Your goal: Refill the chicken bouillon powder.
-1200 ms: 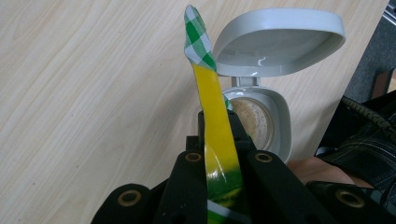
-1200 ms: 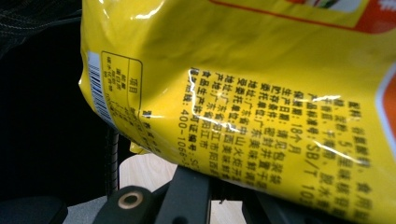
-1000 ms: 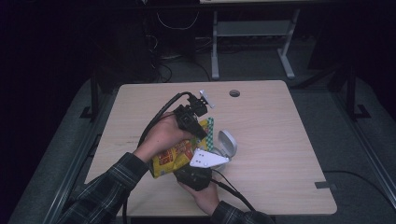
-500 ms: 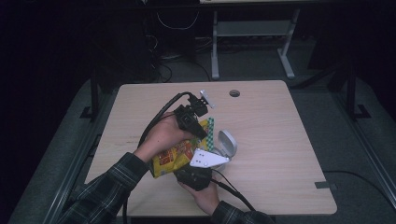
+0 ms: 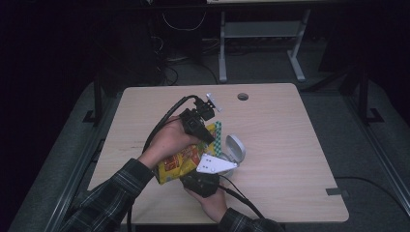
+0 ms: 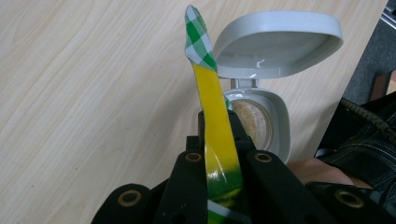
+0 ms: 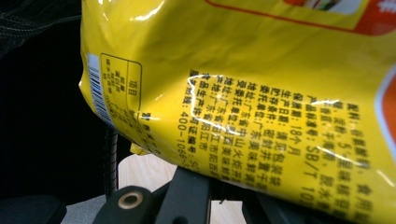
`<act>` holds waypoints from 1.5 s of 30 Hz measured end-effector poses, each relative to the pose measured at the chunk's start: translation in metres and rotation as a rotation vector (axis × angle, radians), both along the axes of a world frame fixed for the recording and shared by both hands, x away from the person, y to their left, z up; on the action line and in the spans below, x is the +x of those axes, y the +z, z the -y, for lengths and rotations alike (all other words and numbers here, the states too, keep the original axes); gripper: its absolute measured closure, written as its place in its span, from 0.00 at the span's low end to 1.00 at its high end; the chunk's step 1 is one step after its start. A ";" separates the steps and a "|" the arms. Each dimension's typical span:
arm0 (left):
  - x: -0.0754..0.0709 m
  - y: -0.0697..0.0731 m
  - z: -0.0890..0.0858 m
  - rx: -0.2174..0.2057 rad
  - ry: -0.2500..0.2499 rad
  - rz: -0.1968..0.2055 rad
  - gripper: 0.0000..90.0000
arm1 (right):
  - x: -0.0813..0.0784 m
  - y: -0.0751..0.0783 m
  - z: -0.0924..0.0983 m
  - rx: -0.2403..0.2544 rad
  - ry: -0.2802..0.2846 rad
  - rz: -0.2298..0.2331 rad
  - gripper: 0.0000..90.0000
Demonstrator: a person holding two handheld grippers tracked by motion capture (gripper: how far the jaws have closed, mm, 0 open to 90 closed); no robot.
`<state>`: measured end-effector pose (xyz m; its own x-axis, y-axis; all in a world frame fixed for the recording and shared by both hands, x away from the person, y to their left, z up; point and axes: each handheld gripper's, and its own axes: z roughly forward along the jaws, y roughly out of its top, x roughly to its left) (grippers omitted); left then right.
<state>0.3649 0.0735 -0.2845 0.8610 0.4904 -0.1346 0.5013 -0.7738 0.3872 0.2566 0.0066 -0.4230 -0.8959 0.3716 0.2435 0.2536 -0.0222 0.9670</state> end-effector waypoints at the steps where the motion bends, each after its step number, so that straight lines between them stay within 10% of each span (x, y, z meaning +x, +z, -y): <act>1: 0.000 0.000 0.000 0.001 0.000 -0.001 1.00 | 0.000 0.000 0.000 0.000 -0.001 0.000 1.00; 45: 0.001 0.001 0.001 -0.003 -0.003 0.004 1.00 | 0.001 0.001 0.001 0.002 -0.006 0.001 1.00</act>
